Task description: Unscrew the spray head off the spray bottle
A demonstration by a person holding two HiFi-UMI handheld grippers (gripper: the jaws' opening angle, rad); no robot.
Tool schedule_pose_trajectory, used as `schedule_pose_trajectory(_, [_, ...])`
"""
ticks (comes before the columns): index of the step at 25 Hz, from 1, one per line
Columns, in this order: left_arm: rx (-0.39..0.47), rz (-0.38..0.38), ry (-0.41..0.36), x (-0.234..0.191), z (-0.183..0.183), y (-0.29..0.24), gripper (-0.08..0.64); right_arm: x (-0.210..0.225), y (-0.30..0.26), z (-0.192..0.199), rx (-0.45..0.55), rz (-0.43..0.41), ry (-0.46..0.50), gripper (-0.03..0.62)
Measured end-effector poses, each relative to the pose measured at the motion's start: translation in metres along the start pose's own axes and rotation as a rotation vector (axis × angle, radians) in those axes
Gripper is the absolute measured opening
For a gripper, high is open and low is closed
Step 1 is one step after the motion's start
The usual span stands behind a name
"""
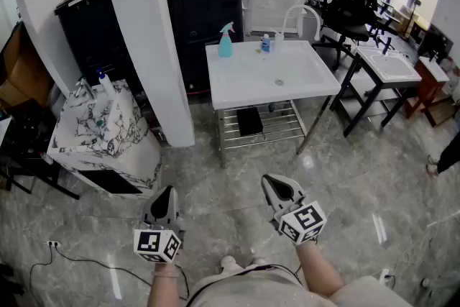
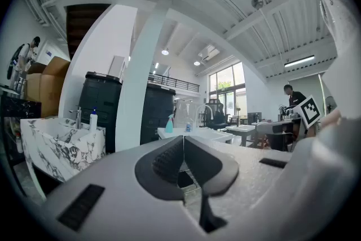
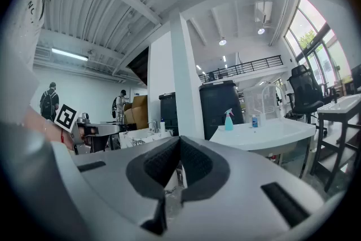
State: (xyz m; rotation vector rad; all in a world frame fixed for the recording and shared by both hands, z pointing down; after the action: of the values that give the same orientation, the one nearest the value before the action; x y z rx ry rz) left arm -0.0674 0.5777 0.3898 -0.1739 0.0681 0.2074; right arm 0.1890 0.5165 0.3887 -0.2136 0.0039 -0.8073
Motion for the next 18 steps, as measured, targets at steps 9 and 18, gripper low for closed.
schedule_pose_trajectory(9, [-0.009, 0.032, 0.016, -0.011, 0.009, -0.007, 0.006, -0.005, -0.005, 0.006, 0.008, 0.036, -0.020, 0.005])
schedule_pose_trajectory(18, [-0.027, 0.073, 0.016, -0.017, 0.013, -0.033, 0.006, 0.009, -0.022, 0.015, -0.012, 0.061, -0.036, 0.005])
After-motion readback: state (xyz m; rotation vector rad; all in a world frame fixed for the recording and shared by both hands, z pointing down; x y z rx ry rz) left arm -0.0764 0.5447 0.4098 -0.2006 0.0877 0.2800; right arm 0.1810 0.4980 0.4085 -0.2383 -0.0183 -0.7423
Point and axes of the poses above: the fingertips, and each gripper's own axes: y backward along the fingers, x to its right, z out of its underside, the point moved 2 cm from there along y, backward along the fingers, and after that the axes turned 7 degrees about -x, right-handed, at the moved point
